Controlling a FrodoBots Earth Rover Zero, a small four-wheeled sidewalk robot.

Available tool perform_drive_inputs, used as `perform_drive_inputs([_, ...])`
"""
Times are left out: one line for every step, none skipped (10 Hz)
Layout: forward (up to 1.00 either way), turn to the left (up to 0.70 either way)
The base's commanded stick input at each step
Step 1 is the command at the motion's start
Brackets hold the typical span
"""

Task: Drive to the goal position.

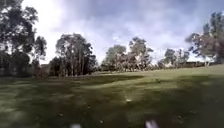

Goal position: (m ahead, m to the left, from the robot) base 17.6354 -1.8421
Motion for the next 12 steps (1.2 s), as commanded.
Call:
perform_drive_inputs([0.70,0.00])
perform_drive_inputs([0.70,0.00])
perform_drive_inputs([0.70,0.00])
perform_drive_inputs([0.70,0.00])
perform_drive_inputs([0.70,0.00])
perform_drive_inputs([0.70,0.00])
perform_drive_inputs([0.70,0.00])
perform_drive_inputs([0.70,0.00])
perform_drive_inputs([0.70,0.00])
perform_drive_inputs([0.70,0.00])
perform_drive_inputs([0.70,0.00])
perform_drive_inputs([0.70,0.00])
